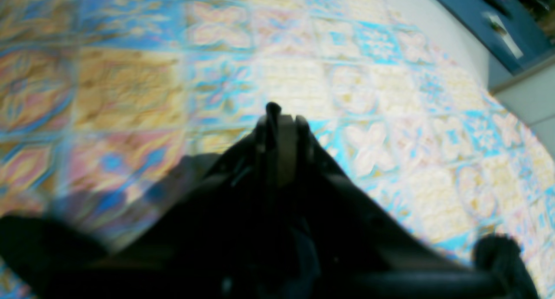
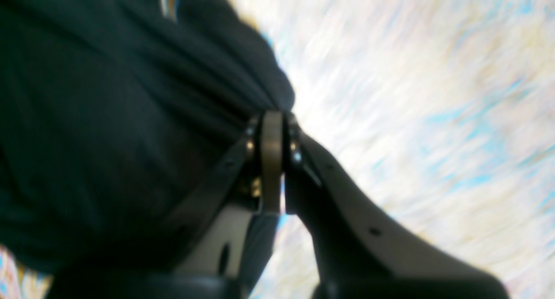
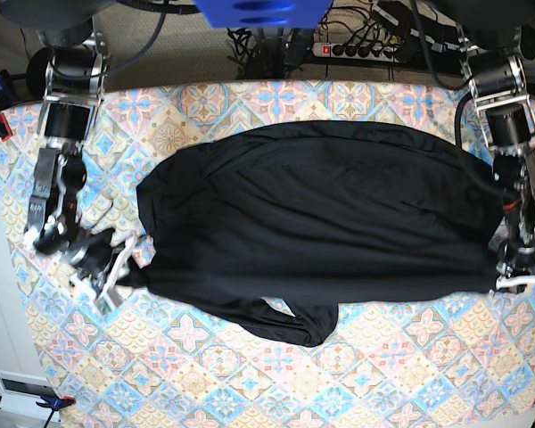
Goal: Layout the t-shirt on the table in an organized manner, then fold the t-shirt properly
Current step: 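Lift the shirt sides with both grippers and fold them lengthwise, then grasp the hanging sleeve with the right gripper and pull it inward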
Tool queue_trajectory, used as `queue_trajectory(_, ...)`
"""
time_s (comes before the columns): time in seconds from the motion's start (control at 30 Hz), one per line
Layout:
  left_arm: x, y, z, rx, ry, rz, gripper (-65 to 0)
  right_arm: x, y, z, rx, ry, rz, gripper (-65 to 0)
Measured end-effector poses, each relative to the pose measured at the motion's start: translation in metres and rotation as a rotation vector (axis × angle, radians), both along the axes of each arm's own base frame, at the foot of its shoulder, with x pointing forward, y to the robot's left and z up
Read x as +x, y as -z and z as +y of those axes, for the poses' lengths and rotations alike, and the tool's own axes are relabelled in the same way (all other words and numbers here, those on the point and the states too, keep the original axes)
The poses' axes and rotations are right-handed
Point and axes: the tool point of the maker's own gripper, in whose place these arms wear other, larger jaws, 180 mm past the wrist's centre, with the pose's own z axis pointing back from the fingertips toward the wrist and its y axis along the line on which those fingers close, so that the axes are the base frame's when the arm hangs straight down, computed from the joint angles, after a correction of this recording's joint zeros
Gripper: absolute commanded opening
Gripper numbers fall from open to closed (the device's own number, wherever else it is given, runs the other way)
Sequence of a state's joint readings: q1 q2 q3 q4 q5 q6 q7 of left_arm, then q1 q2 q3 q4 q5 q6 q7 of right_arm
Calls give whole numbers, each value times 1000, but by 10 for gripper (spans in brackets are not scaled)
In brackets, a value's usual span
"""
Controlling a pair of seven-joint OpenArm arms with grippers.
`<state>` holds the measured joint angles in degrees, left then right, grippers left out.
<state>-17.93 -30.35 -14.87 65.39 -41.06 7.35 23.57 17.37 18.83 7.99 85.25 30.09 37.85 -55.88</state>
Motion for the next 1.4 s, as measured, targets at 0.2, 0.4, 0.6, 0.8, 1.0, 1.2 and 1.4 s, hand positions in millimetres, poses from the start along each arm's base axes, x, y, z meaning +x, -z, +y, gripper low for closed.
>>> queue_trajectory(0.2, -19, 15, -14, 5, 41, 17, -650, -31, 0, 13, -29, -50, -28, -650)
queue_trajectory(0.4, -60, 32, 24, -5, -72, 61, -650, -74, 13, 26, -68, -100, 7, -650)
queue_trajectory(0.6, -83, 52, 26, -10, -77, 110, -650, -99, 23, 30, -87, -120, 42, -650)
queue_trajectory(0.8, -95, 69, 22, 12, -63, 173, -646, -112, 35, 31, -86, -123, 85, -650)
queue_trajectory(1.0, -97, 83, 9, 21, -6, 276, -535, -122, 47, 24, -124, -116, 151, -650)
queue_trajectory(1.2, -102, 75, 25, -3, -59, 246, -418, -148, 68, 23, -129, -122, 233, -631)
queue_trajectory(1.4, -116, 52, 62, -54, -187, 158, -412, -150, 63, 25, -137, -129, 218, -503)
